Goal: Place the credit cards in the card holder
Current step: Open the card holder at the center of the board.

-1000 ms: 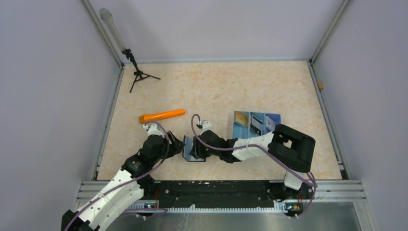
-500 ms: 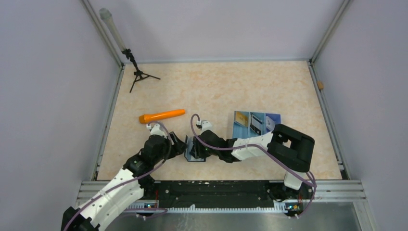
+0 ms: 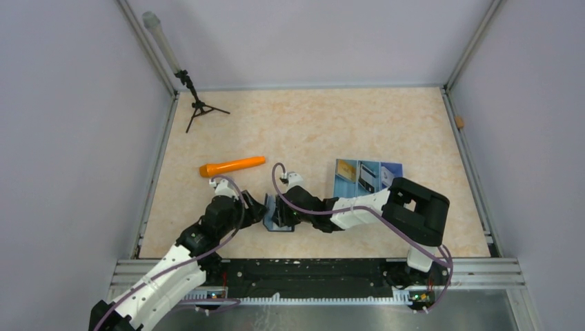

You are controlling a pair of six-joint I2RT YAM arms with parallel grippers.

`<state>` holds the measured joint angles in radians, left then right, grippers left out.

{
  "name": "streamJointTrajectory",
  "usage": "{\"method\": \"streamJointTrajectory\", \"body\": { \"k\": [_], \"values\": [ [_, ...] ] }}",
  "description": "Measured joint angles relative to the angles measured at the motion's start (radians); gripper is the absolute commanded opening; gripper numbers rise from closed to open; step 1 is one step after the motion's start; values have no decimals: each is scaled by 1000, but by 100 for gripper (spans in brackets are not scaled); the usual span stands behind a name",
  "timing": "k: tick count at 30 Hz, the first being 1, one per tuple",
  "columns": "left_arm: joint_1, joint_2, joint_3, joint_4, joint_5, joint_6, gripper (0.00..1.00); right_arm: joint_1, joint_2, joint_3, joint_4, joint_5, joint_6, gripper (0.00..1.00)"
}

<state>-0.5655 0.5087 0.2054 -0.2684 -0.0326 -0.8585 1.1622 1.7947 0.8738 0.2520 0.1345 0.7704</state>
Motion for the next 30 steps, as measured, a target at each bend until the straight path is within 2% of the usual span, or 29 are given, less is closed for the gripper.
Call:
{"method": "streamJointTrajectory", "body": {
  "k": [10, 22, 30],
  "values": [
    [0, -3, 0, 6, 2, 1, 58, 0, 9, 12, -6, 0, 0, 37],
    [0, -79, -13, 3, -8, -4, 40, 0, 9, 12, -8, 2, 0, 36],
    [0, -72, -14, 4, 0, -3, 41, 0, 9, 12, -8, 3, 1, 36]
  ]
}}
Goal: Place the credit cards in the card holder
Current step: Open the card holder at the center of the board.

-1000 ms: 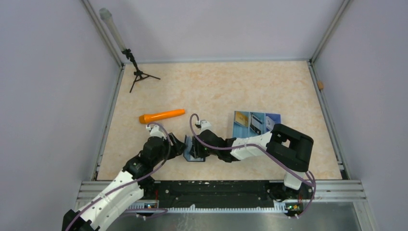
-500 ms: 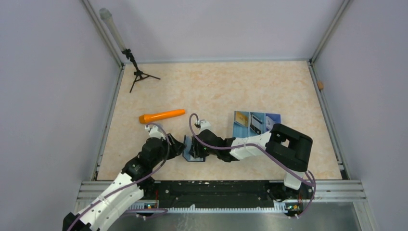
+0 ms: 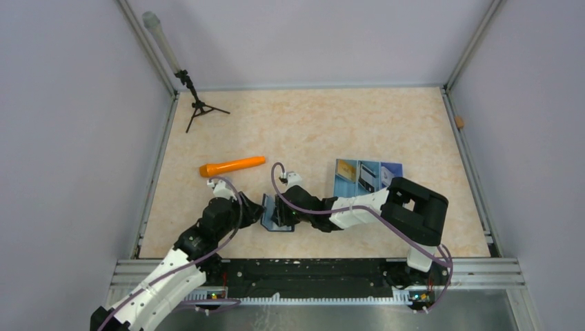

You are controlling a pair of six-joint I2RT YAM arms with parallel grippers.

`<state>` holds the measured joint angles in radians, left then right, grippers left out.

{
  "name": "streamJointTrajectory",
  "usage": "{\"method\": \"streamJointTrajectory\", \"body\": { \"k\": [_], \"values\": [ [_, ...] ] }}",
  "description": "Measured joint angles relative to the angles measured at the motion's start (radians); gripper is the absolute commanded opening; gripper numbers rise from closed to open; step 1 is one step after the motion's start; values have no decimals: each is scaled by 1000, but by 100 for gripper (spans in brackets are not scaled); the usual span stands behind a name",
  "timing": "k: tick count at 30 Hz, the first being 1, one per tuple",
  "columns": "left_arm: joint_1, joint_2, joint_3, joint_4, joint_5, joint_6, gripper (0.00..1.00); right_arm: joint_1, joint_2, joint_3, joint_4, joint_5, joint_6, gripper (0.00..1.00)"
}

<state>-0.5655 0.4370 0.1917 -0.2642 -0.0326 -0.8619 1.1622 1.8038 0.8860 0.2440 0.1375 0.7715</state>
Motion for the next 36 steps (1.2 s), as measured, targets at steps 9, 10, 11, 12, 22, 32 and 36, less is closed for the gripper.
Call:
{"method": "streamJointTrajectory", "body": {
  "k": [9, 10, 11, 12, 22, 32, 36],
  "values": [
    [0, 24, -2, 12, 18, 1, 43, 0, 0, 0, -1, 1, 6, 36],
    [0, 26, -3, 11, 18, 1, 43, 0, 0, 0, -1, 1, 6, 36],
    [0, 26, -3, 11, 18, 2, 44, 0, 0, 0, -1, 1, 7, 36],
    [0, 26, -3, 11, 18, 2, 44, 0, 0, 0, -1, 1, 7, 36],
    [0, 31, -13, 23, 18, 9, 23, 0, 0, 0, -4, 7, 10, 36],
    [0, 64, -13, 8, -1, 16, 0, 0, -84, -10, -112, 77, 6, 44],
    [0, 65, -13, 1, -14, 16, 0, 0, -164, -22, -164, 113, 4, 48]
  ]
}}
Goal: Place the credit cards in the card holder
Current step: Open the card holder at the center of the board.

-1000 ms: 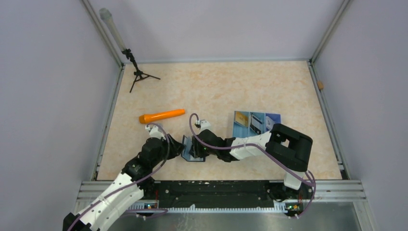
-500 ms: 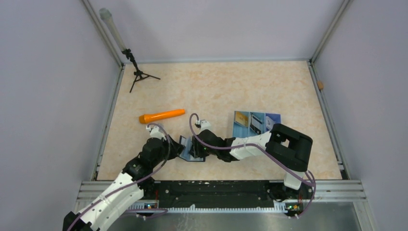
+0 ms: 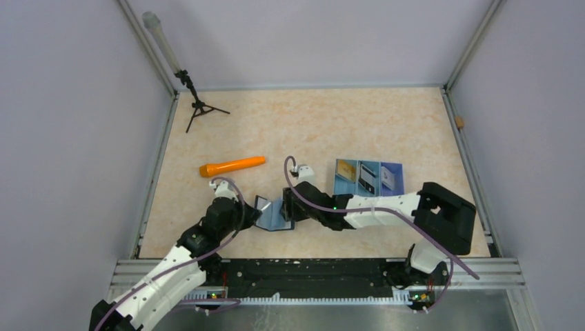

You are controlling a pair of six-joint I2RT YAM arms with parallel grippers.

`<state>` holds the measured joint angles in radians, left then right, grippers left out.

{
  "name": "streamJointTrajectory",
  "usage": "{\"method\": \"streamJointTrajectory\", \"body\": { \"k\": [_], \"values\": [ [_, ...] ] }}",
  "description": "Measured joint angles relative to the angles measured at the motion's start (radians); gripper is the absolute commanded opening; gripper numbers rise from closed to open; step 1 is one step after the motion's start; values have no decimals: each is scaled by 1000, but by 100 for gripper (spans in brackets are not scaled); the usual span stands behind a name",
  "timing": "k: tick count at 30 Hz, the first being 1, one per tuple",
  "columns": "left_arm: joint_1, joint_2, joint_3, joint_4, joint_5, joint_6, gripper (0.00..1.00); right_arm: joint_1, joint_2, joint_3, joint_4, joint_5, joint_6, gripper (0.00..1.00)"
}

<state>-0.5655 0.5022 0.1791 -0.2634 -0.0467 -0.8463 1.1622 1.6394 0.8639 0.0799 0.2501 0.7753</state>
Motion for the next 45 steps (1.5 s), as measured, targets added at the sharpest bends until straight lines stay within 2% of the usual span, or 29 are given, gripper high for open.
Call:
{"method": "streamJointTrajectory", "body": {
  "k": [5, 10, 17, 26, 38, 45],
  "values": [
    [0, 1, 0, -17, -28, -10, 0, 0, -104, -2, -44, 43, -14, 49],
    [0, 7, 0, -29, -44, -20, 0, 0, -155, -6, -23, 20, -39, 48],
    [0, 9, 0, -34, -53, -27, 0, 0, -76, 4, 14, -56, -51, 44],
    [0, 16, 0, -37, -59, -39, 0, 0, -8, 4, 15, -74, -19, 39],
    [0, 16, 0, -41, -63, -42, 0, 8, -14, 11, 3, -68, -17, 40],
    [0, 15, 0, -52, -69, -43, 0, 40, 9, 127, -19, -69, -49, 41]
  ]
}}
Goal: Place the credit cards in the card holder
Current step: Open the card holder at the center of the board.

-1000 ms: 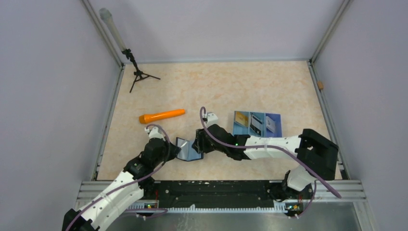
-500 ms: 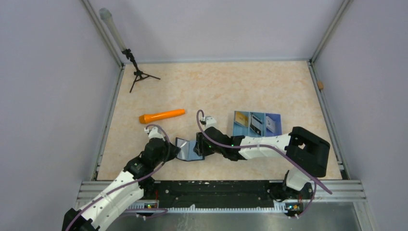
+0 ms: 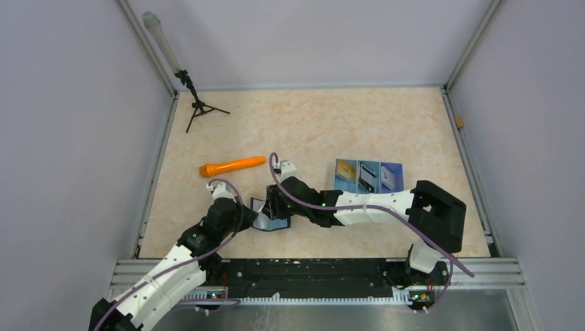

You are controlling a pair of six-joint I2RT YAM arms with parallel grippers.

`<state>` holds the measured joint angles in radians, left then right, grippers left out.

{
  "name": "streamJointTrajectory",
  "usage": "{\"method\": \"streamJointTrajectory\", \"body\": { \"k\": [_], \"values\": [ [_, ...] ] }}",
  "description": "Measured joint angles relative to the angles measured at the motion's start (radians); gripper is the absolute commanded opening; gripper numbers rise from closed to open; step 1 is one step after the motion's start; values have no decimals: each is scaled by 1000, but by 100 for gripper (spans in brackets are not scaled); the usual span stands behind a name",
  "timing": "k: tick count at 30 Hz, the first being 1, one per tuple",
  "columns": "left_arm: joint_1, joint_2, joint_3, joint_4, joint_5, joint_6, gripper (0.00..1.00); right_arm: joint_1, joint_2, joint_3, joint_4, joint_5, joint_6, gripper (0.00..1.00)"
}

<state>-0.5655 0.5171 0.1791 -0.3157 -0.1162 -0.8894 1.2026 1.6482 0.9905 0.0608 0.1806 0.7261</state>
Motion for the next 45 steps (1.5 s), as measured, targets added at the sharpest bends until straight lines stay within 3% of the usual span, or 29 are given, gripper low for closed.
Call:
{"method": "streamJointTrajectory", "body": {
  "k": [10, 22, 45],
  "values": [
    [0, -5, 0, -4, -5, 0, 0, 2, 153, 109, -107, 21, -7, 43],
    [0, -11, 0, -7, -5, 0, 0, 1, 135, 90, -217, 129, 36, 47],
    [0, -18, 0, -18, -11, -2, 0, -34, 121, -22, -91, 69, 87, 40]
  ]
}}
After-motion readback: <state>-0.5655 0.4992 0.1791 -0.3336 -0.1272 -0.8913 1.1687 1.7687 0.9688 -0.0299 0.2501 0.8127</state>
